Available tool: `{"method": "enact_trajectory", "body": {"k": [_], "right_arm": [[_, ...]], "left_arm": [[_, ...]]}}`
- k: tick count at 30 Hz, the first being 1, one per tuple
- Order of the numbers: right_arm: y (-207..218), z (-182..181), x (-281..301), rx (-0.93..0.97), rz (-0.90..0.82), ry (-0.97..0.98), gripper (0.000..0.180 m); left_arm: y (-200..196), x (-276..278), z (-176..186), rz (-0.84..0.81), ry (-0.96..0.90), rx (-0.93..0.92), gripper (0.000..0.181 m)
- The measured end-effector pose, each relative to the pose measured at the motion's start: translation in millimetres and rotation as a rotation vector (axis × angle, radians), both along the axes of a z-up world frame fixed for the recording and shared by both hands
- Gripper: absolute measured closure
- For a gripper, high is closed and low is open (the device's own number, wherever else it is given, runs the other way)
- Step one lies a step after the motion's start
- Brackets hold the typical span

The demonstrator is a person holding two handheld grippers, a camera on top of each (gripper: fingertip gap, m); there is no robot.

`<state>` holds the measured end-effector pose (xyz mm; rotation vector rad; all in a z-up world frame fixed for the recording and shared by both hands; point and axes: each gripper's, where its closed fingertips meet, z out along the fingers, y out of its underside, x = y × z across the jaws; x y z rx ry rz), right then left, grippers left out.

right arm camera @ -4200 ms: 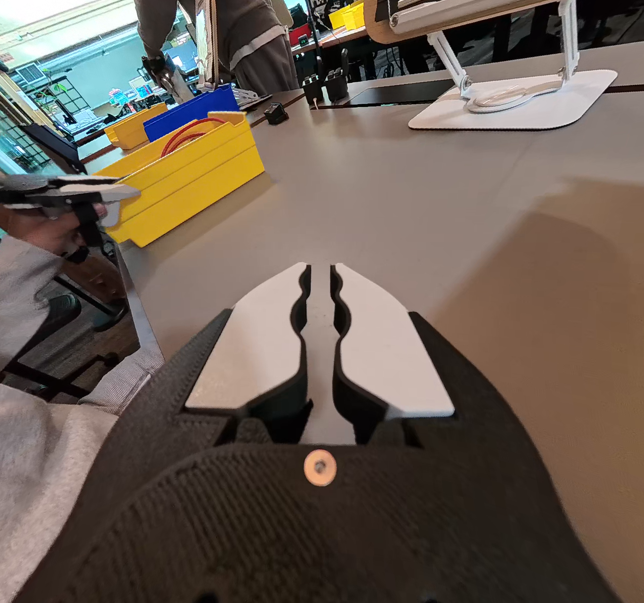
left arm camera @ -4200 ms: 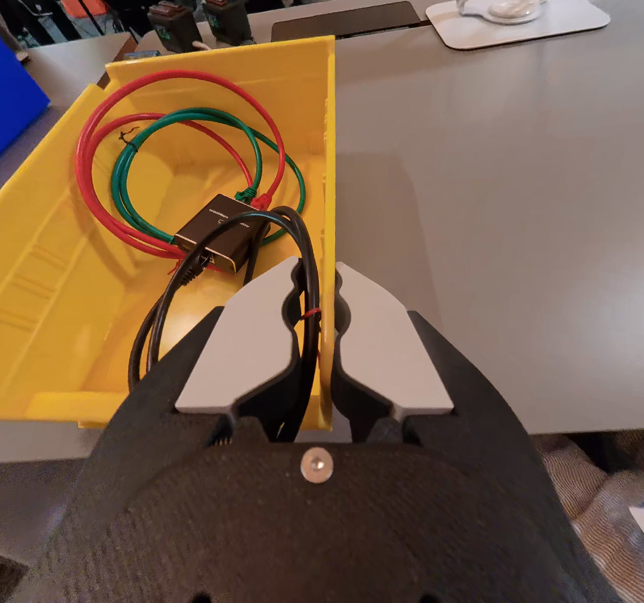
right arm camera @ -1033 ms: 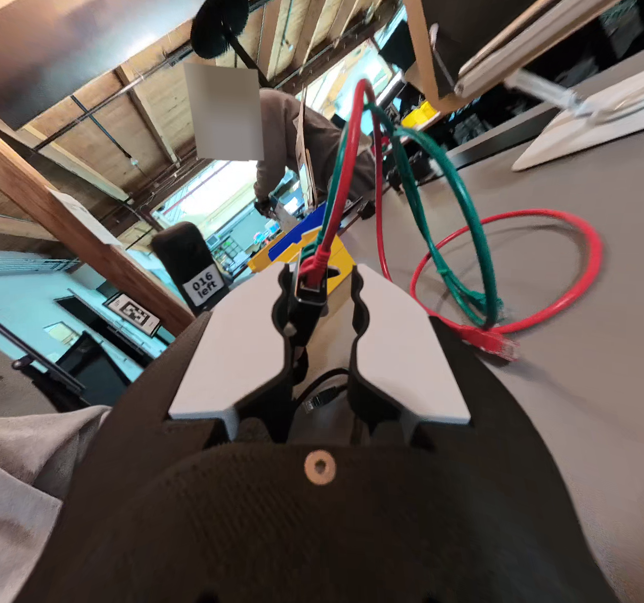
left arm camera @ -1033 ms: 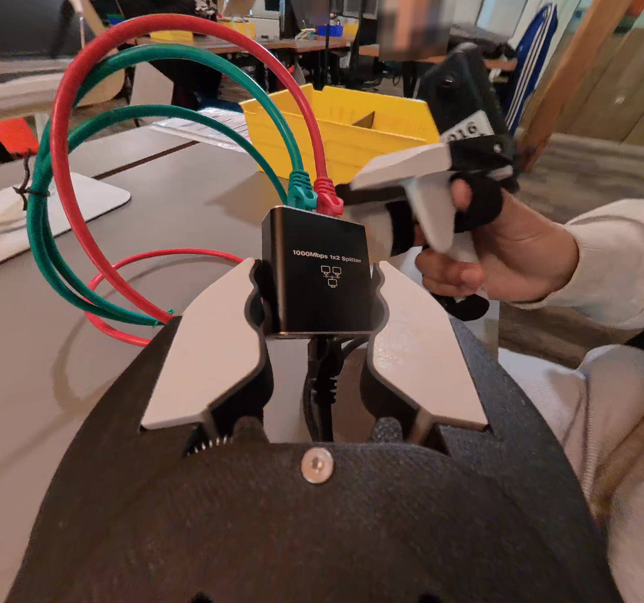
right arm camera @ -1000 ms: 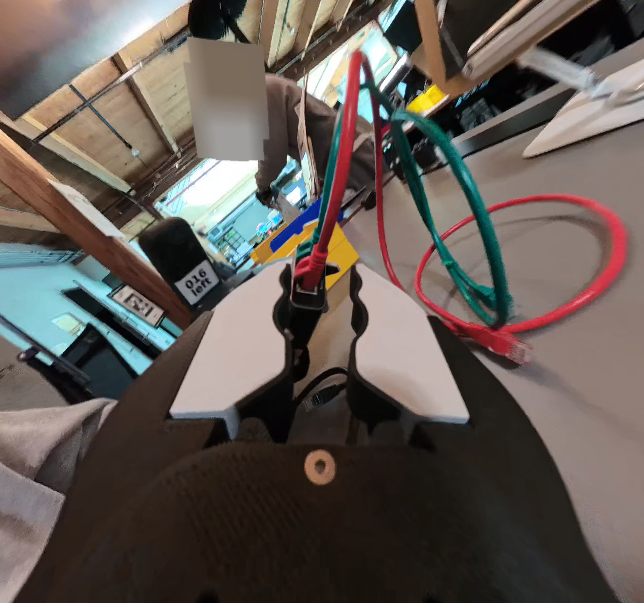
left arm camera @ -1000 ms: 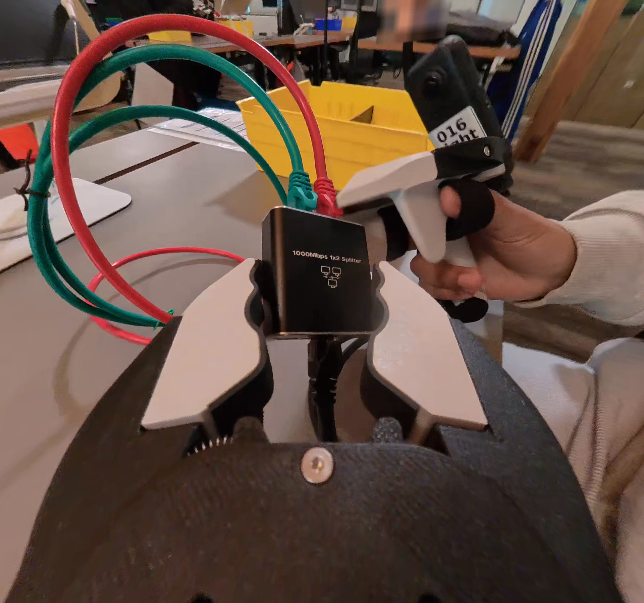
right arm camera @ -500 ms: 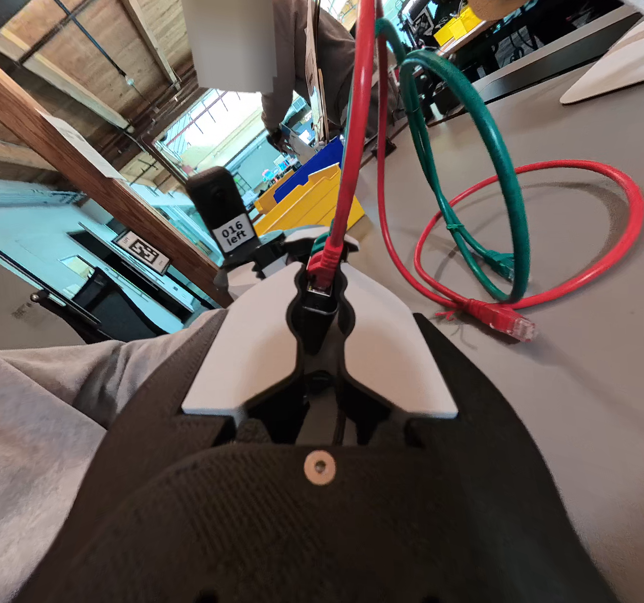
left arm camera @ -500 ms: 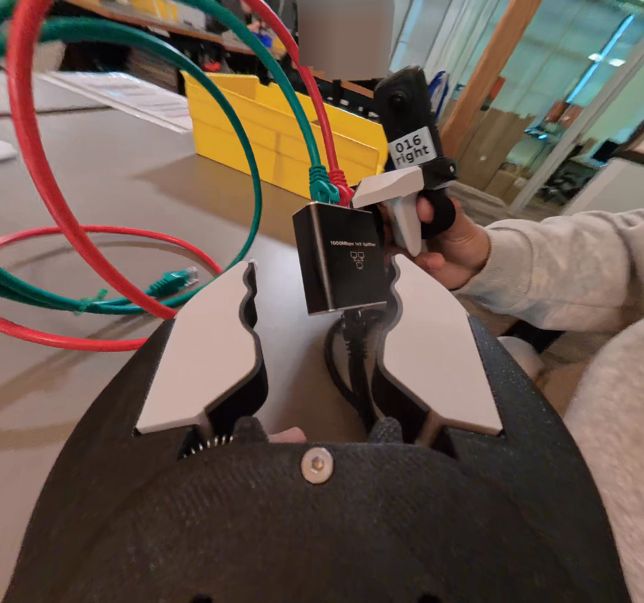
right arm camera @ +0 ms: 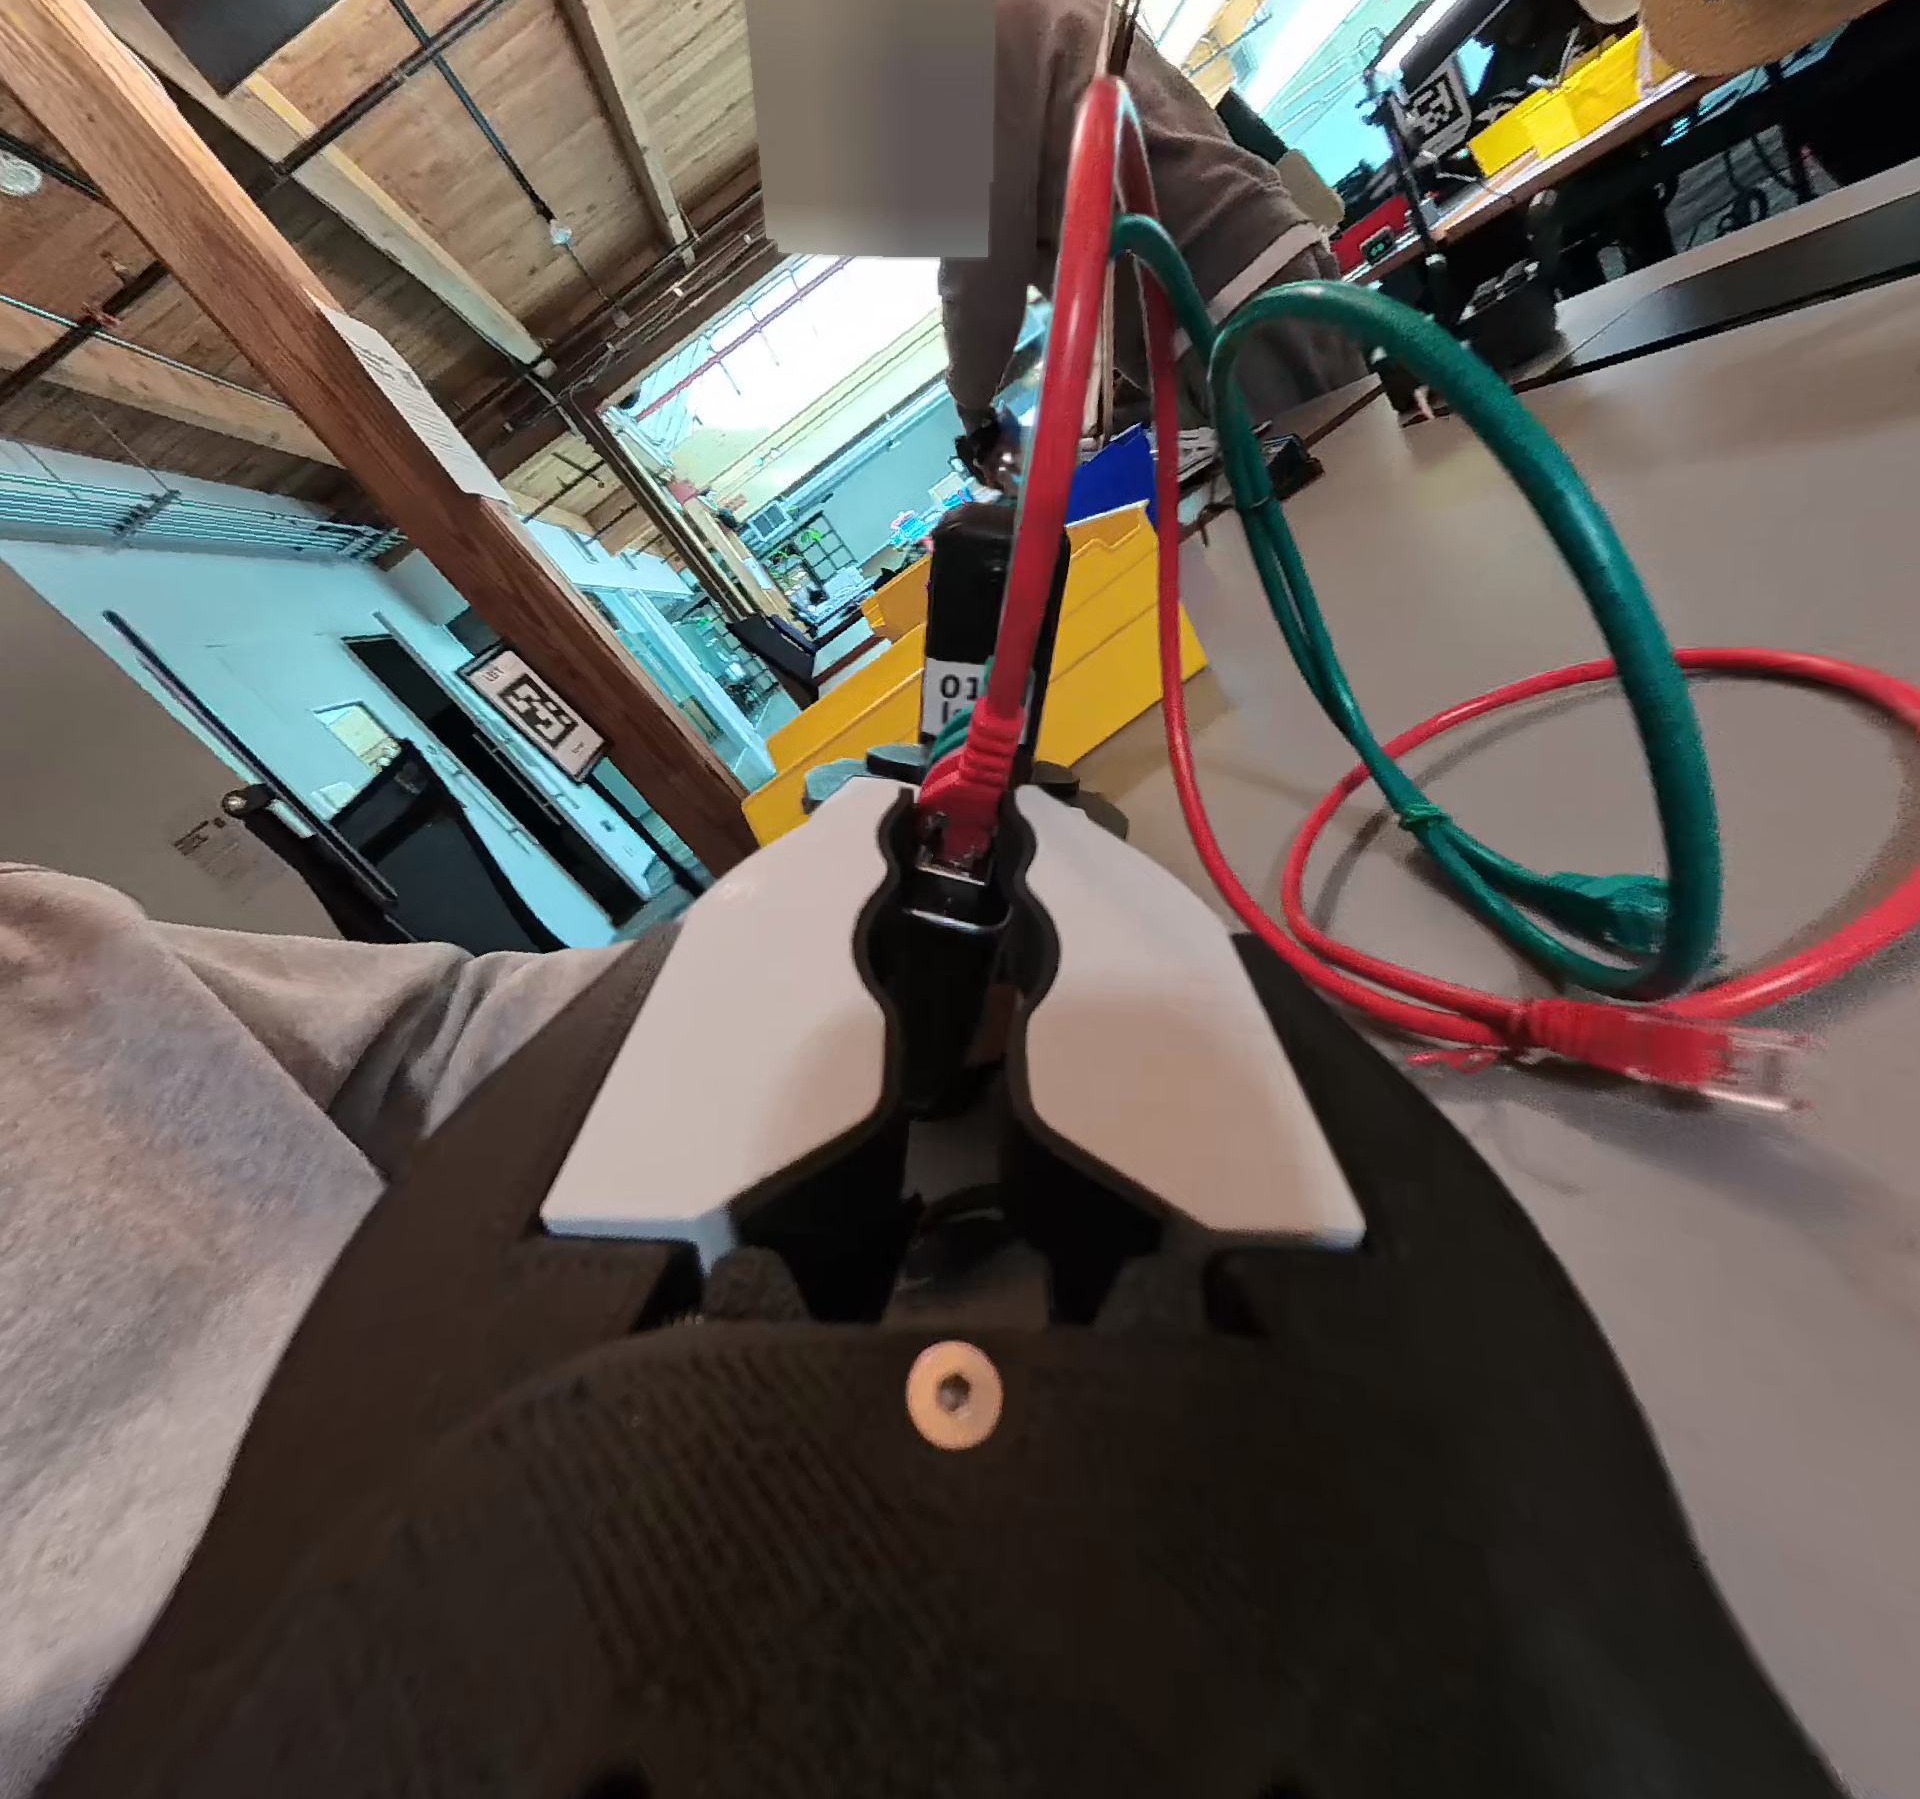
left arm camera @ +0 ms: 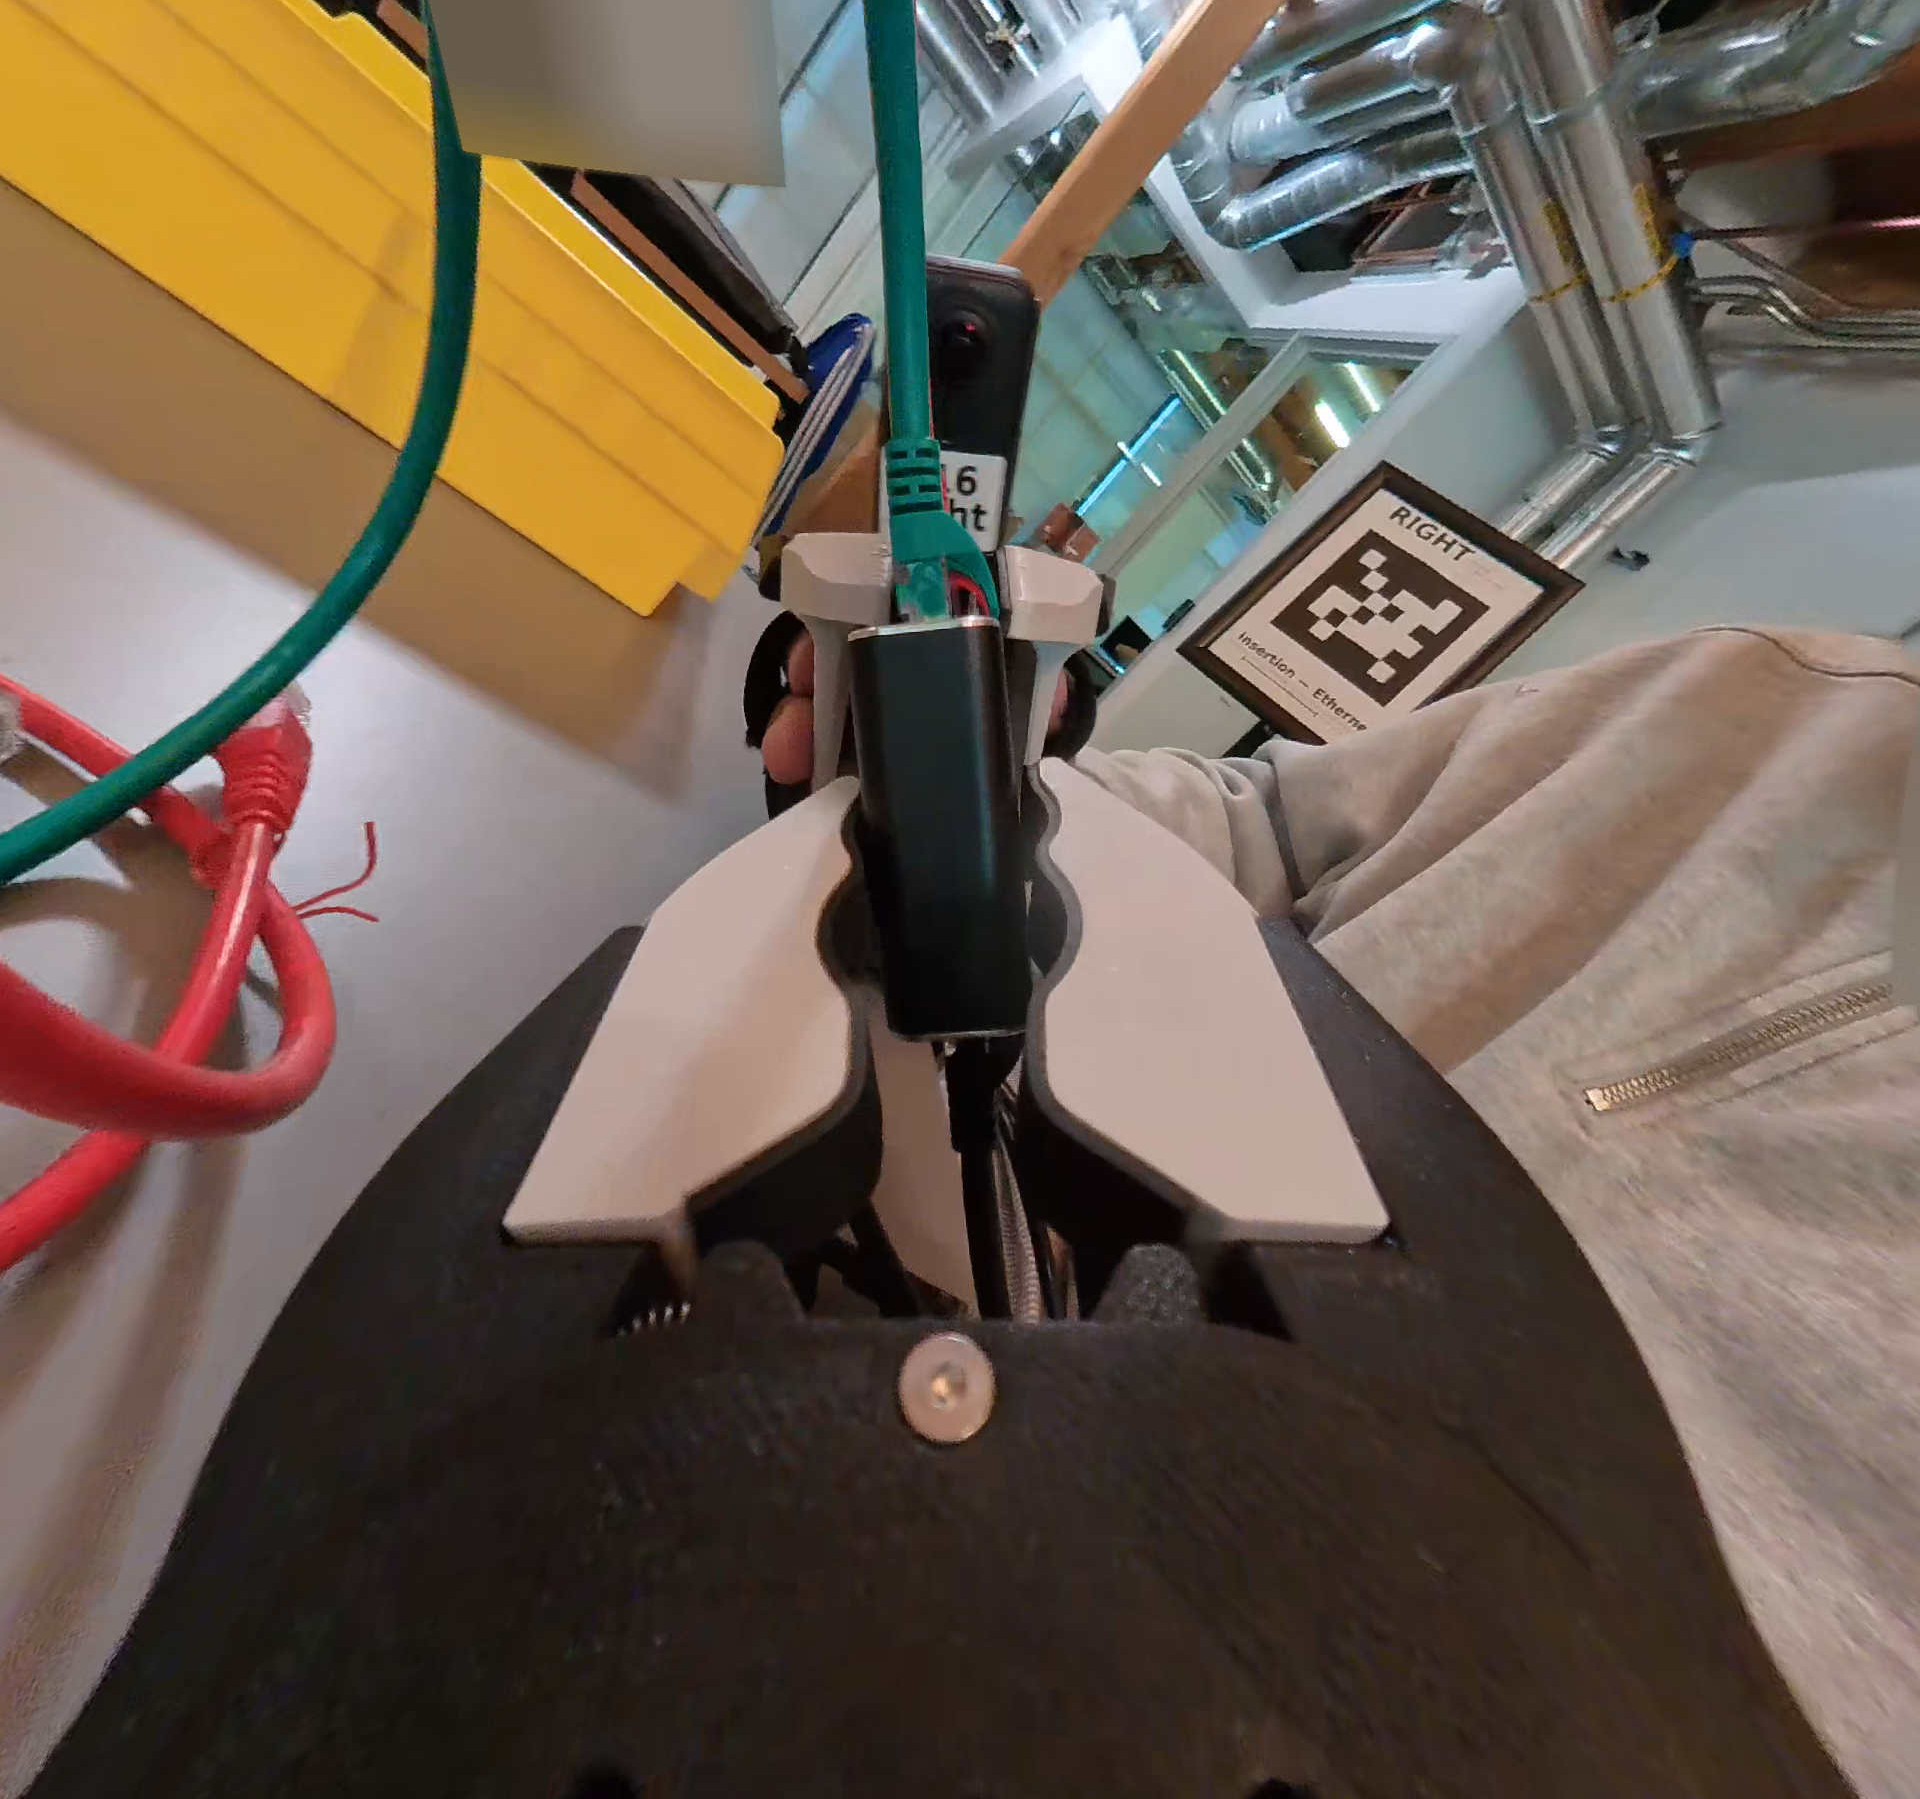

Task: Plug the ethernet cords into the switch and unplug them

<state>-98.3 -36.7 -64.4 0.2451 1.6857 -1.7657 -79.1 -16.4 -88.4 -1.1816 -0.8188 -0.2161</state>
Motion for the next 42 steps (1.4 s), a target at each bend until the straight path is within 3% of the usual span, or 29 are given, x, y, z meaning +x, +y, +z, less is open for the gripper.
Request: {"method": "enact_trajectory", "body": {"k": [6,18,36,42], "right_arm": [[3.9,-2.6,-16.1,0.025,-0.091,0.113,0.148],[10.5,-10.0,-20.7,0.052,-0.071,0.081,0.17],[11.0,-11.7,-17.2,0.053,-0.015,-0.026,0.169],[7.8,-16.7,-13.2,0.082,0.001,-0.028,0.159]], "left_arm": [[-5.7,-4.6,-5.2,0.067,-0.001,-0.076,0.154],[-5.6,-6.1,-8.7,0.086,0.003,-0.128,0.154],[-2.9,-5.9,-15.2,0.075,-0.019,-0.18,0.153],[-2.5,-5.8,-15.2,0.076,-0.015,-0.186,0.153]]}}
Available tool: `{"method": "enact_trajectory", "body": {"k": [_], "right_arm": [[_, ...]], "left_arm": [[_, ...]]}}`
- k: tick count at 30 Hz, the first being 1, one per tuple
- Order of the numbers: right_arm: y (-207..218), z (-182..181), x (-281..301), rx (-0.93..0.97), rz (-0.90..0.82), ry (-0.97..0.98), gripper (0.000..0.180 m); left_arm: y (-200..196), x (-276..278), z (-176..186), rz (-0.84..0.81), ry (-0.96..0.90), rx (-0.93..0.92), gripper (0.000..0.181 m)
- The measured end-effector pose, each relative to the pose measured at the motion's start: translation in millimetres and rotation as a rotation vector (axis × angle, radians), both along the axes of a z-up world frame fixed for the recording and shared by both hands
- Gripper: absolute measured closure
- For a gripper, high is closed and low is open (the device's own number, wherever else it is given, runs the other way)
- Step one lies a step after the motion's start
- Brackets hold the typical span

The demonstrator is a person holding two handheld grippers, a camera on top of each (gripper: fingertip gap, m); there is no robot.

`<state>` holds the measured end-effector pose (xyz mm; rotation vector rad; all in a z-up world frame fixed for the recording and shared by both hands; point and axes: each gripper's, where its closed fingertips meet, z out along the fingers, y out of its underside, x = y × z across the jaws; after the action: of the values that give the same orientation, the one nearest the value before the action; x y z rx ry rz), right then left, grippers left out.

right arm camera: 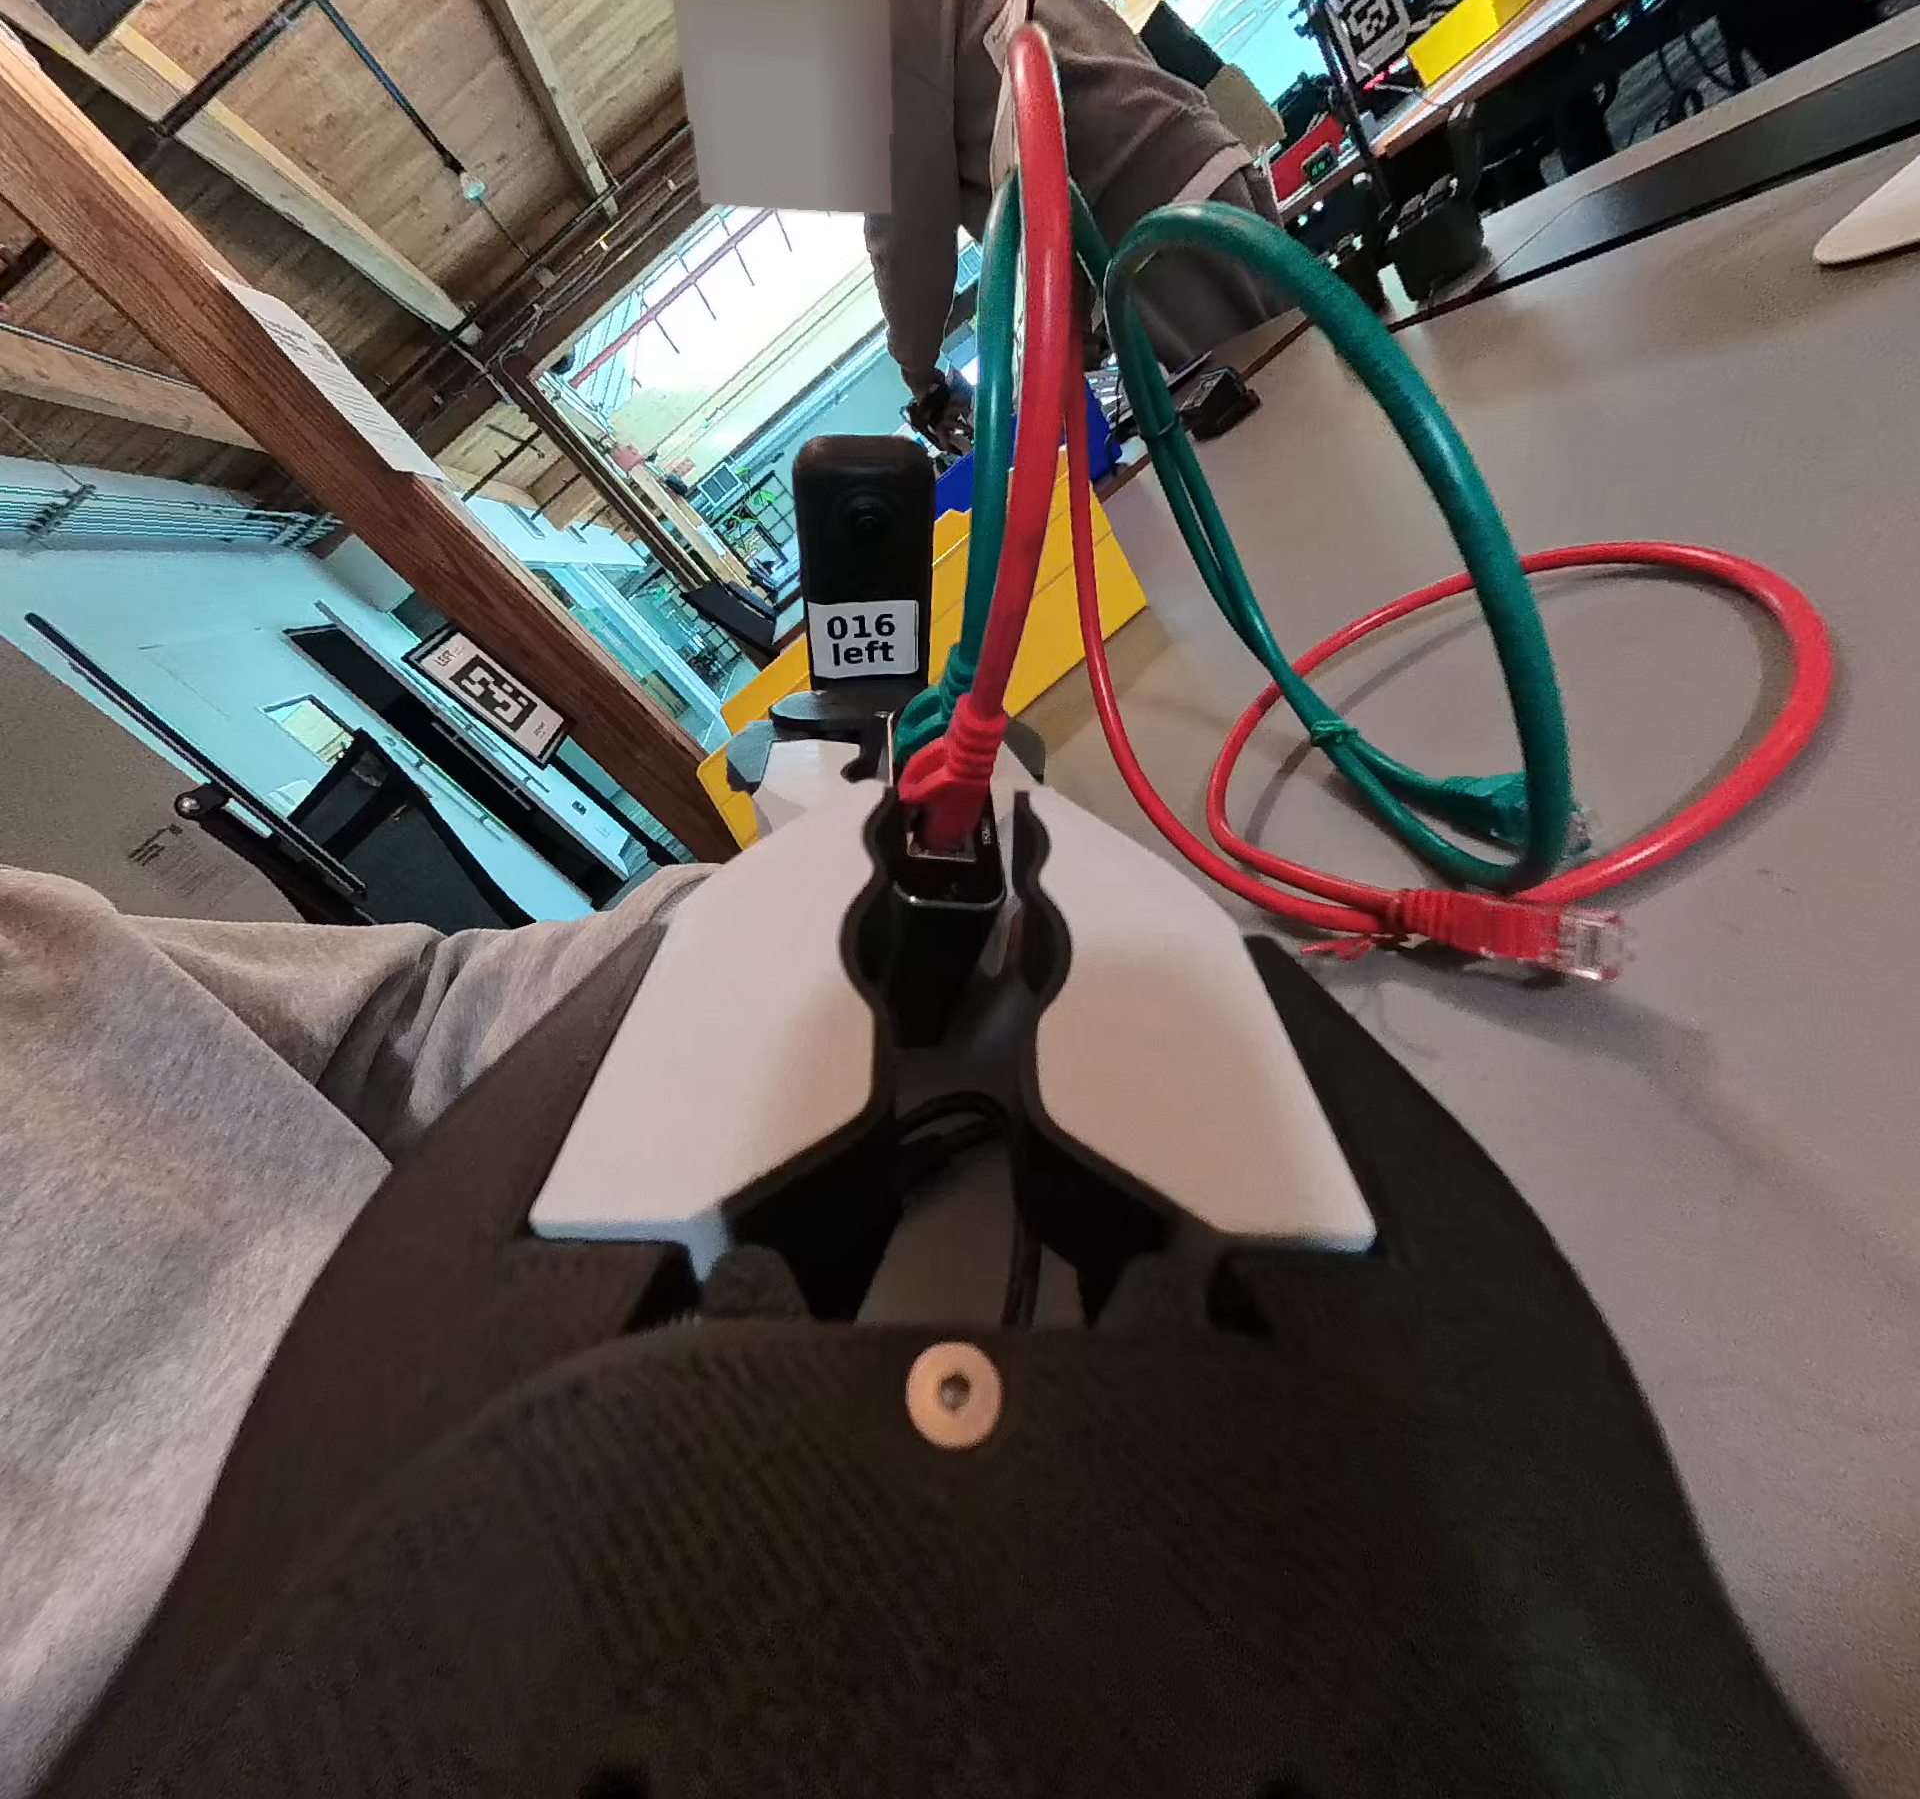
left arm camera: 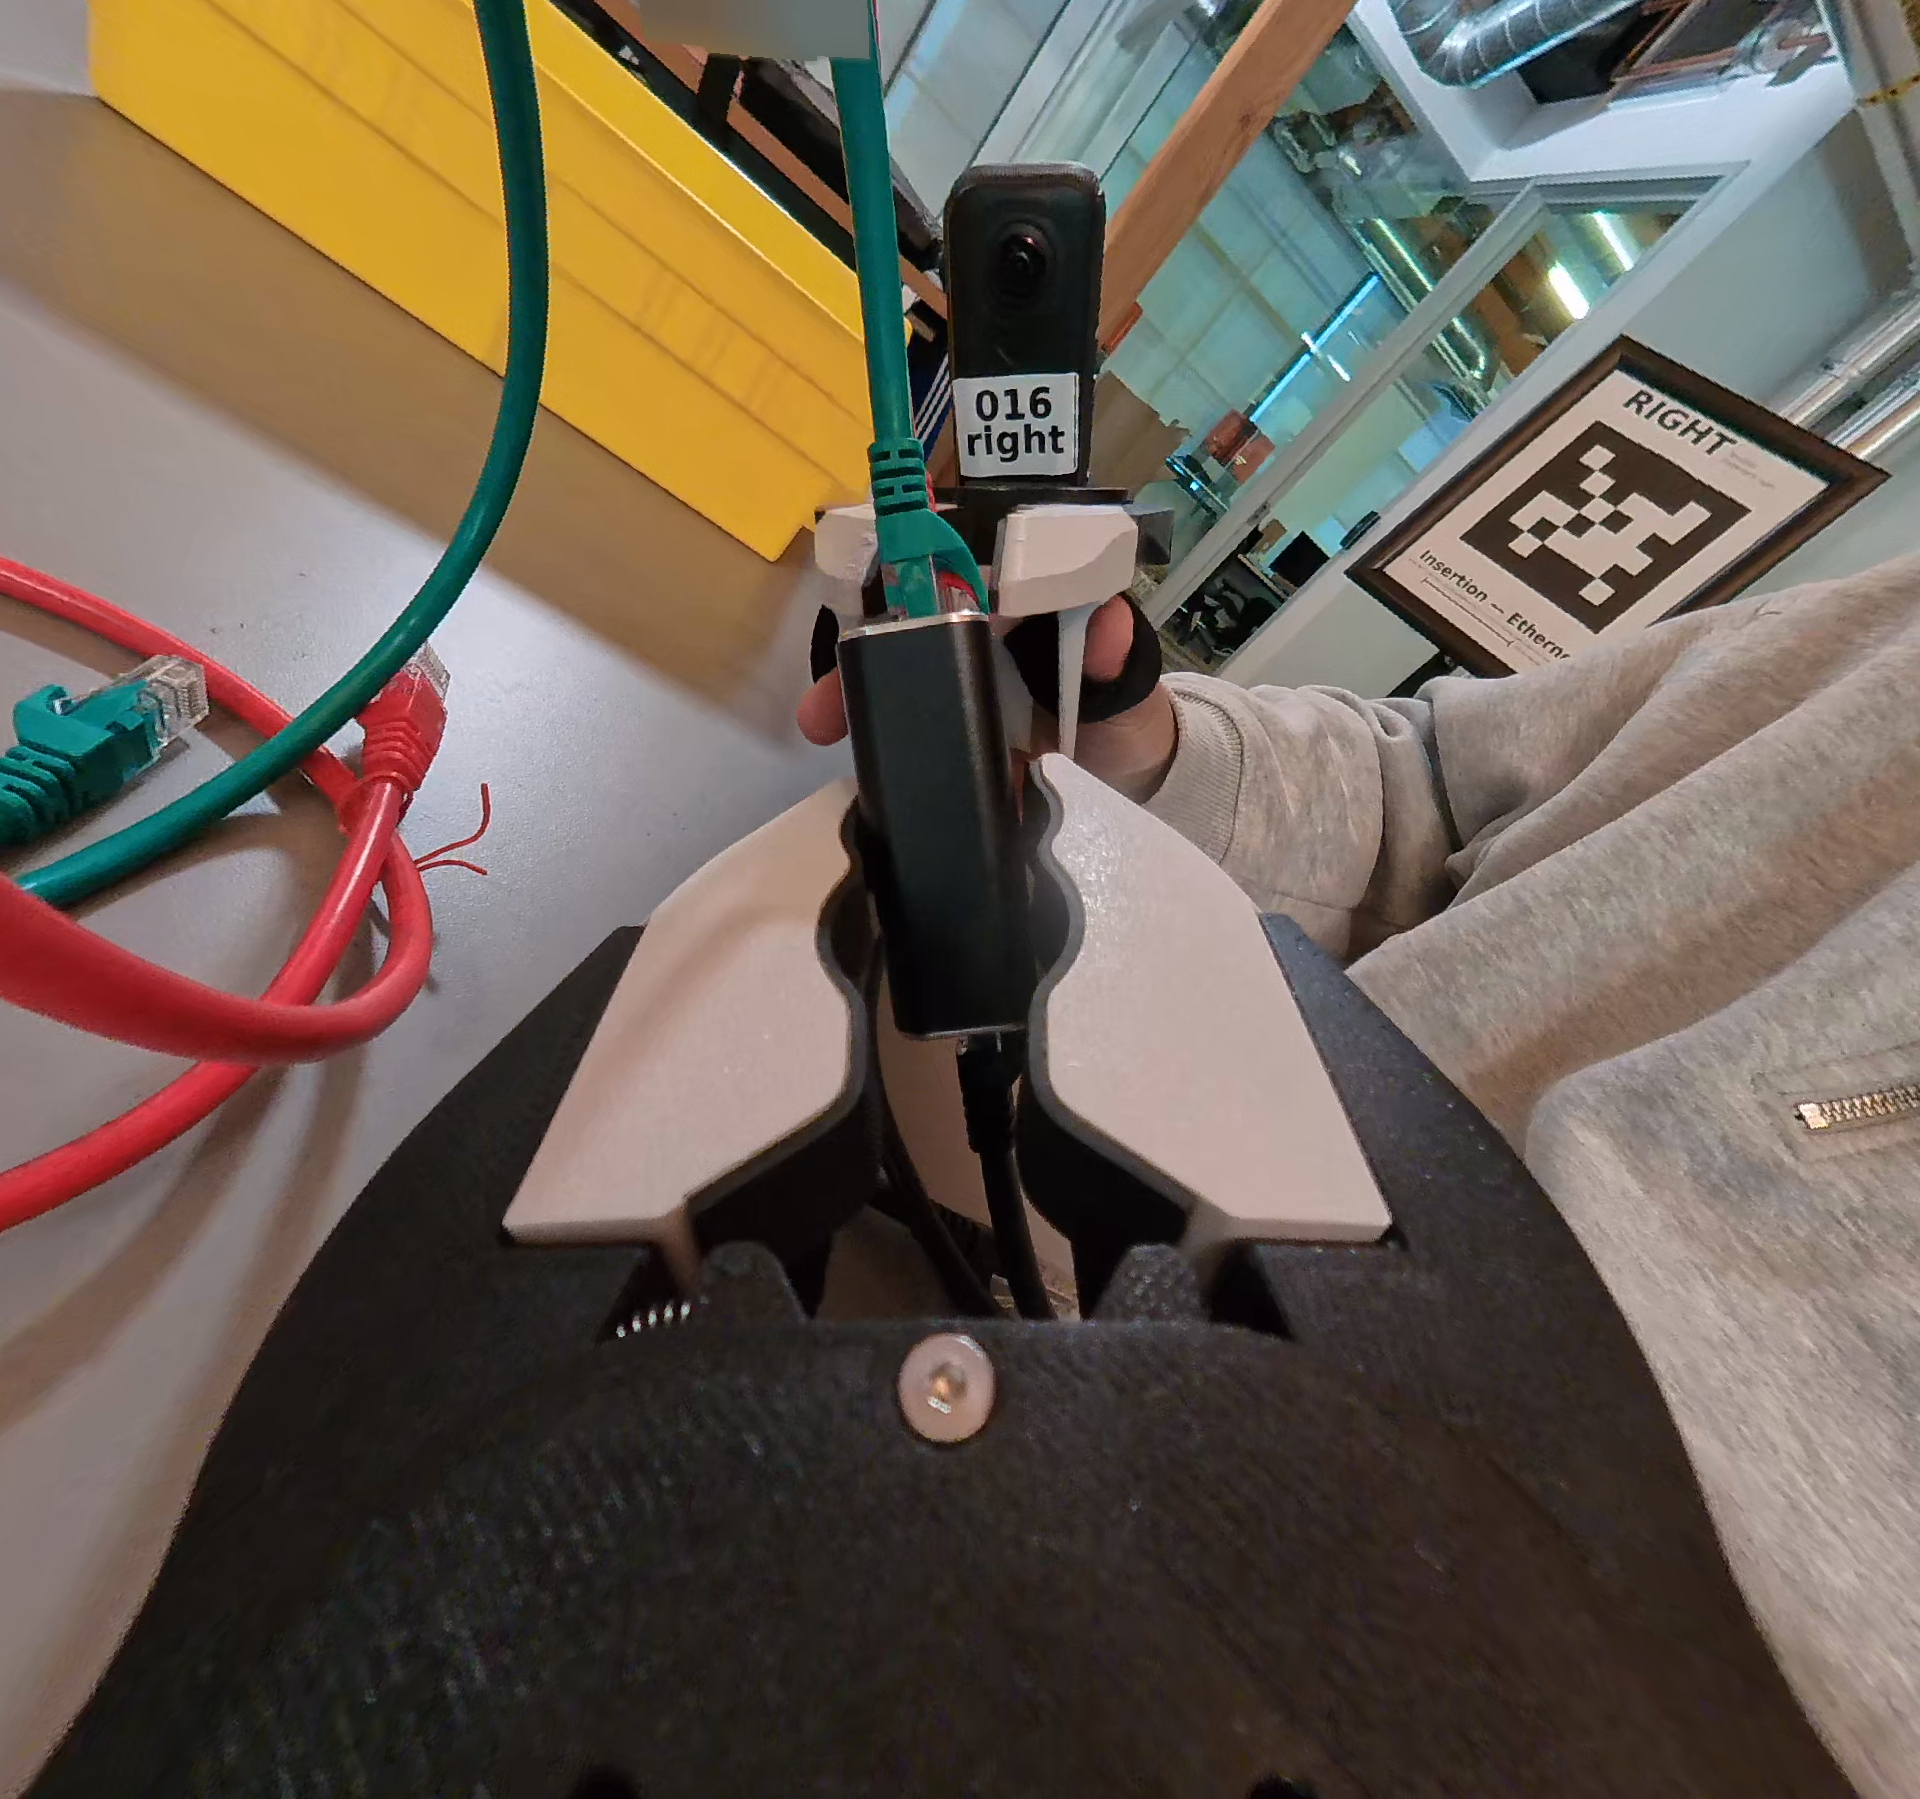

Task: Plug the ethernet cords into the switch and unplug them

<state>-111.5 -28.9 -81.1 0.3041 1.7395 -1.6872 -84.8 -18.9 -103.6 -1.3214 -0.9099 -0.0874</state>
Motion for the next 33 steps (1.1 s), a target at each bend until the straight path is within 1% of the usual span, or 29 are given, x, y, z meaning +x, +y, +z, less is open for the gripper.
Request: {"method": "enact_trajectory", "body": {"k": [7,13,18,20,24,29,33], "right_arm": [[-0.2,-1.3,1.2,0.013,0.006,0.023,0.159],[1.3,-1.7,-2.8,0.026,-0.001,0.059,0.156],[6.7,-5.7,-10.5,0.07,0.008,0.136,0.157],[9.0,-10.4,-13.6,0.095,0.021,0.139,0.155],[7.4,-17.5,-8.5,0.127,0.072,0.125,0.151],[5.5,-20.8,4.5,0.148,0.111,0.22,0.151],[4.7,-22.3,8.8,0.158,0.127,0.23,0.151]], "left_arm": [[0.3,-0.1,-0.5,-0.001,-0.003,-0.003,0.153],[-0.3,0.1,-1.0,-0.003,-0.005,-0.007,0.153],[-9.6,4.4,-12.1,-0.023,0.003,-0.162,0.151],[-11.8,7.1,-15.8,-0.041,-0.002,-0.198,0.151],[-10.1,8.0,-18.6,-0.054,-0.007,-0.222,0.151],[-8.1,8.7,-20.8,-0.059,-0.008,-0.245,0.151],[-5.6,9.8,-22.7,-0.067,-0.005,-0.268,0.151]]}}
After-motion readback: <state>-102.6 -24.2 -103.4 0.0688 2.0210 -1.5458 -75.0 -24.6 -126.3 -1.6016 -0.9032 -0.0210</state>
